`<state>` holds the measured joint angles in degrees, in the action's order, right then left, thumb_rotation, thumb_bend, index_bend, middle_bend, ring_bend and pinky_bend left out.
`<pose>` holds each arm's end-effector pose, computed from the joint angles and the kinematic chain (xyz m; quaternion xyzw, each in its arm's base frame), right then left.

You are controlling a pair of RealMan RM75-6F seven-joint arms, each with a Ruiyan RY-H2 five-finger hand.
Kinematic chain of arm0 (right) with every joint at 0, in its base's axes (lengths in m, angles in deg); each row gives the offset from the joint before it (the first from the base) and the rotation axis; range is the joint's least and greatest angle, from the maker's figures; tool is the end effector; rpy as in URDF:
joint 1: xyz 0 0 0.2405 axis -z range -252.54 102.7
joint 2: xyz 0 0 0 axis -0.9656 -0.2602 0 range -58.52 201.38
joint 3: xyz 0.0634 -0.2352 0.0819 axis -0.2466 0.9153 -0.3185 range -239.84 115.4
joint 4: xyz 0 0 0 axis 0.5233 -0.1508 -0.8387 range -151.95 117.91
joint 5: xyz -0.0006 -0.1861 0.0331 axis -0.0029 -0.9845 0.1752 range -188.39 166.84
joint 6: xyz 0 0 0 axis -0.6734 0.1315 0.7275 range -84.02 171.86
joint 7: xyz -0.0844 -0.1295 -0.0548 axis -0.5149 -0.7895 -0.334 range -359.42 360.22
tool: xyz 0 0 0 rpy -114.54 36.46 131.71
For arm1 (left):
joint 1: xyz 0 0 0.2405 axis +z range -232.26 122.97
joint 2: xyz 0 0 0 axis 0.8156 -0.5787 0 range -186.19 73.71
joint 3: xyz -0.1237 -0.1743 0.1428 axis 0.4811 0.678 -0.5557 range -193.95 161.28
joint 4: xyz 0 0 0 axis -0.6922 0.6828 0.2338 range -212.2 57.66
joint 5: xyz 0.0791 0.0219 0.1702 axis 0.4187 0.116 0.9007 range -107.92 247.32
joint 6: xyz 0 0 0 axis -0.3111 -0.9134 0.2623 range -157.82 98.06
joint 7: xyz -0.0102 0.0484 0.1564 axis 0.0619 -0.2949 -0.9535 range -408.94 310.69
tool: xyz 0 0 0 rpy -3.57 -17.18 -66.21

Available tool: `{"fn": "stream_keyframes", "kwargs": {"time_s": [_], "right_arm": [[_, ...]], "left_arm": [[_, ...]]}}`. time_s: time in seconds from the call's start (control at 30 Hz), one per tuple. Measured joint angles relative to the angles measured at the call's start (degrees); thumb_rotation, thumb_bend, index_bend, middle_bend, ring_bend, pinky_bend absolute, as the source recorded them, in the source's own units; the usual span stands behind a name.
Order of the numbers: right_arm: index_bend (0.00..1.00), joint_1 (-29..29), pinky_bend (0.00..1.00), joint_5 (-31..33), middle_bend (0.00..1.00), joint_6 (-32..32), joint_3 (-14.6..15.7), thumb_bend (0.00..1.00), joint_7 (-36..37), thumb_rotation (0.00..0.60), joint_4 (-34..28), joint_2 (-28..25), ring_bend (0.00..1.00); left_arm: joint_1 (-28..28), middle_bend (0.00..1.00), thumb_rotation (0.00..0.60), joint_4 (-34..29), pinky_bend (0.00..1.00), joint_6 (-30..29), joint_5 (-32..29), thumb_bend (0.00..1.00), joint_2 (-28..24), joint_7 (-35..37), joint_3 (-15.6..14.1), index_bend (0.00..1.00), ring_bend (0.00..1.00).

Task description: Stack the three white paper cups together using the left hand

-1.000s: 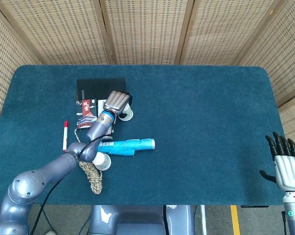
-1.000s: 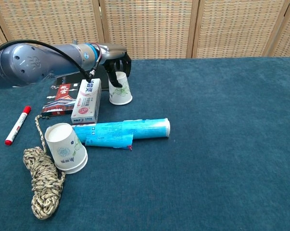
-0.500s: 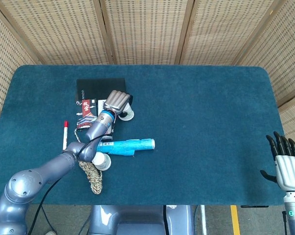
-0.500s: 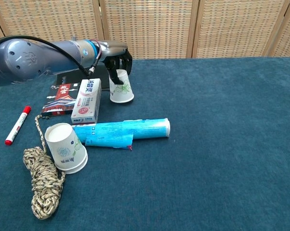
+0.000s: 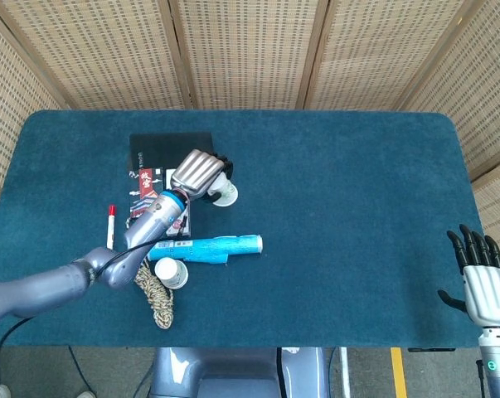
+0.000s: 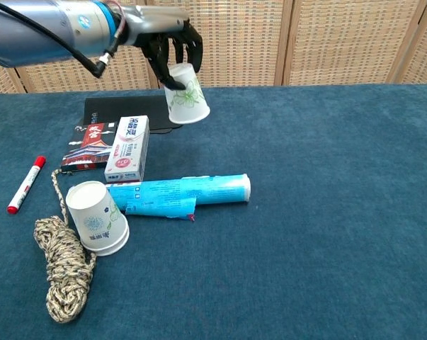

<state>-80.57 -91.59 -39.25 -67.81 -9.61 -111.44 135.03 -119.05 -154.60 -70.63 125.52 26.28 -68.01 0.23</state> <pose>-0.3057 -0.2115 0.1860 0.5952 -0.3580 0.3390 0.6346 -0.0272 0.4463 0.0376 -0.7907 -0.2781 -0.3808 0.3905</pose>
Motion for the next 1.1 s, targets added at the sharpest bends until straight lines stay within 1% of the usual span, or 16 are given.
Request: {"fn": "stream_keyframes", "kwargs": {"time_s": [0.17,0.27,0.37,0.47,0.67,0.77,0.93,1.1], "right_arm": [[0.0,0.05,0.0,0.03,0.0,-0.16,0.04,0.0,-0.61,0.6,-0.08,0.2,0.0],[0.0,0.16,0.0,-0.22,0.0,-0.43,0.17,0.0,-0.94,0.6,-0.22,0.28,0.0],[0.0,0.23,0.0,-0.52,0.0,-0.59,0.34,0.0,-1.36,0.6,-0.35,0.41,0.0],[0.0,0.25,0.0,-0.71,0.0,-0.67,0.46,0.0,-1.75,0.6,-0.46,0.57,0.0],[0.0,0.32,0.0,-0.97,0.0,-0.81,0.59,0.0,-1.94,0.6,-0.53,0.65,0.0],[0.0,0.38,0.0,-1.02,0.0,-0.91,0.59,0.0,-1.9,0.6,-0.54,0.61,0.0],[0.0,0.52,0.0,-1.2,0.0,-1.25,0.58,0.0,-1.9,0.6,-0.54,0.57,0.0],[0.0,0.64,0.0,-1.27,0.0,-1.4,0.57,0.0,-1.63,0.6,-0.59,0.4,0.0]], "left_arm": [[5.22,0.41,0.6,-15.65,0.4,-3.81,5.87,0.37,-11.82,0.26,-2.36,0.55,0.36],[8.73,0.41,0.6,-22.32,0.4,-5.6,10.67,0.37,-18.14,0.89,-4.73,0.55,0.36],[11.82,0.41,0.6,-26.15,0.4,-7.07,15.16,0.37,-22.36,1.92,-7.38,0.55,0.36],[14.23,0.41,0.6,-28.46,0.4,-8.2,19.79,0.37,-24.81,3.93,-9.69,0.55,0.36],[17.4,0.41,0.6,-29.98,0.4,-9.23,28.99,0.37,-26.61,7.21,-14.22,0.55,0.36],[18.36,0.41,0.6,-29.82,0.4,-9.79,32.16,0.37,-26.53,8.03,-15.66,0.55,0.36],[19.1,0.41,0.6,-29.29,0.4,-10.26,35.62,0.37,-25.53,9.36,-17.0,0.55,0.36],[19.19,0.41,0.6,-28.37,0.4,-9.61,36.48,0.37,-24.47,9.69,-17.45,0.55,0.36]]}}
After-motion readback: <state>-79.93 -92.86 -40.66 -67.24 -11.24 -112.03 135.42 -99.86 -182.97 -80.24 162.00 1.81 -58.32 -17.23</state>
